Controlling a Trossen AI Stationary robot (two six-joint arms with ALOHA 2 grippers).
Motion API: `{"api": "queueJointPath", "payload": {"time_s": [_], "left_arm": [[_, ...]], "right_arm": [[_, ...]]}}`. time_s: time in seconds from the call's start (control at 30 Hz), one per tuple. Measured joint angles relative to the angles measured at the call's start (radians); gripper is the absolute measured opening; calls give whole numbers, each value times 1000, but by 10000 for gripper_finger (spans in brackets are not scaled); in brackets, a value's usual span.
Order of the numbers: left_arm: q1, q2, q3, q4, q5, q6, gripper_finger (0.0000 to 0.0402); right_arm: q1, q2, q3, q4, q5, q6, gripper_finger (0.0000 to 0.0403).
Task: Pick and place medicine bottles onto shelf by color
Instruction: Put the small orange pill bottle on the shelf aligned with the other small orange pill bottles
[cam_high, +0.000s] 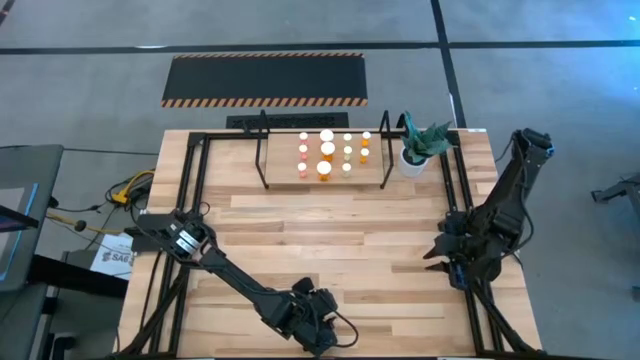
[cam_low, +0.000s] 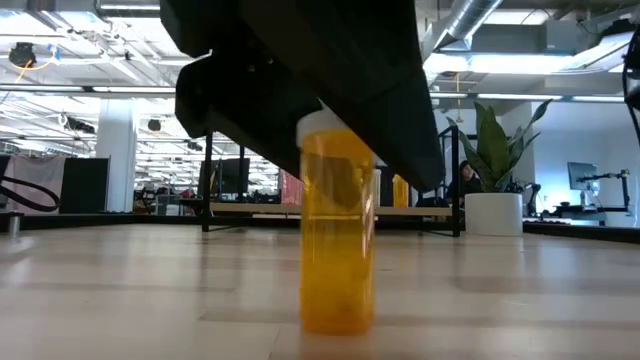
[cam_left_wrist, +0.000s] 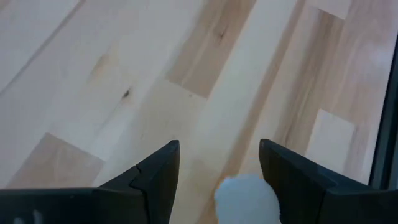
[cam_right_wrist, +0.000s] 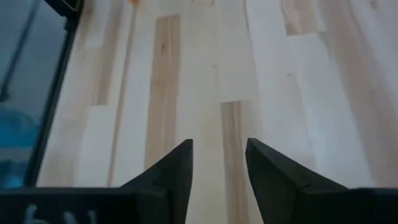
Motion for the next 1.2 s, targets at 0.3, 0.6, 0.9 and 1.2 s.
{"api": "queueJointPath", "payload": {"time_s": [0.3,0.6,0.9,1.2], "left_arm": [[-1,0,0,8,28,0,148],[-1,0,0,40,62,-1,74],[8,-1,2,77,24,10,111],[96,-2,83,69,66,226,79]], "right_arm": [[-2,-52,-117,114,0,59,139],[-2,-51,-186,127,63,143,126],[-2,-51,-245,129,53,301,129],[-2,-51,-247,140,48,335,130]]}}
